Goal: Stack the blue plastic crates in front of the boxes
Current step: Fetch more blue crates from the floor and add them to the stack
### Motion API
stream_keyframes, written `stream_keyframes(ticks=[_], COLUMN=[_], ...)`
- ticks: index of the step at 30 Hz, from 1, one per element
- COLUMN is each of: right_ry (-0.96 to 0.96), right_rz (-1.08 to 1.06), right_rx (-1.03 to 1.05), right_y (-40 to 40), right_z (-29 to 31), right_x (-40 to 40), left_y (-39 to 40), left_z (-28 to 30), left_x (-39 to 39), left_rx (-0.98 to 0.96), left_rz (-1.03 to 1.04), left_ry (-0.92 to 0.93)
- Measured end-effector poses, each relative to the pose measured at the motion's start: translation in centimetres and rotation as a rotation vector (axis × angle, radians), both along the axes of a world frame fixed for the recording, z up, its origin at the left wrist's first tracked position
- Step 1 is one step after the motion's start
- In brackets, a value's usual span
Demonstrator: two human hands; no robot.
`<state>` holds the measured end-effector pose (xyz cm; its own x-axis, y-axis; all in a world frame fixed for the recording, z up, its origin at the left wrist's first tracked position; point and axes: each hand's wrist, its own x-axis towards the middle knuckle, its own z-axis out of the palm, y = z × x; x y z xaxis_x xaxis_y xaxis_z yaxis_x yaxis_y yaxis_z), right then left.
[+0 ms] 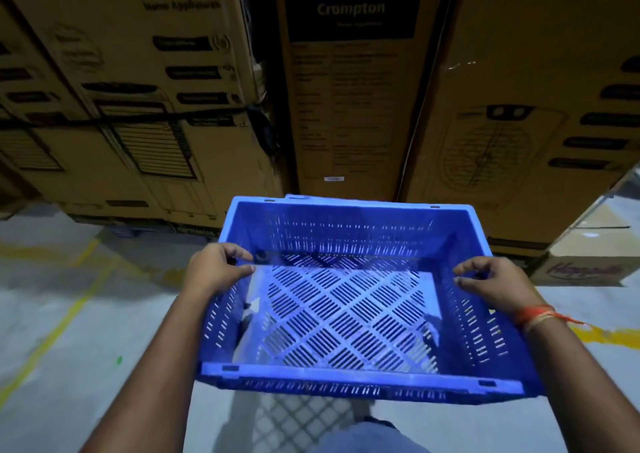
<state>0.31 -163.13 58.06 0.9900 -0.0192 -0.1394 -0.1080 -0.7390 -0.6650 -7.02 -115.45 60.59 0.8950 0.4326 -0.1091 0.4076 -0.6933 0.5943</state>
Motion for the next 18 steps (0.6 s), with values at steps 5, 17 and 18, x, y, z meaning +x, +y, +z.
stream_keyframes(ticks=[5, 17, 18], right_ry=[-0.010, 0.050, 0.064], right_rz=[0.003, -0.087, -0.082], right_rx=[-0.027, -0.110, -0.121], right_y=[1.4, 3.9, 3.9], right_z=[1.8, 1.9, 1.8], right_x=[6.0, 17.0, 17.8], left_y=[1.3, 5.2, 5.3], left_z=[1.2, 0.7, 0.6], left_x=[7.2, 23.0, 24.1], left_rx=[-0.014, -0.020, -0.016], left_rz=[-0.042, -0.241, -0.259], left_ry=[-0.019, 0.060, 0.068])
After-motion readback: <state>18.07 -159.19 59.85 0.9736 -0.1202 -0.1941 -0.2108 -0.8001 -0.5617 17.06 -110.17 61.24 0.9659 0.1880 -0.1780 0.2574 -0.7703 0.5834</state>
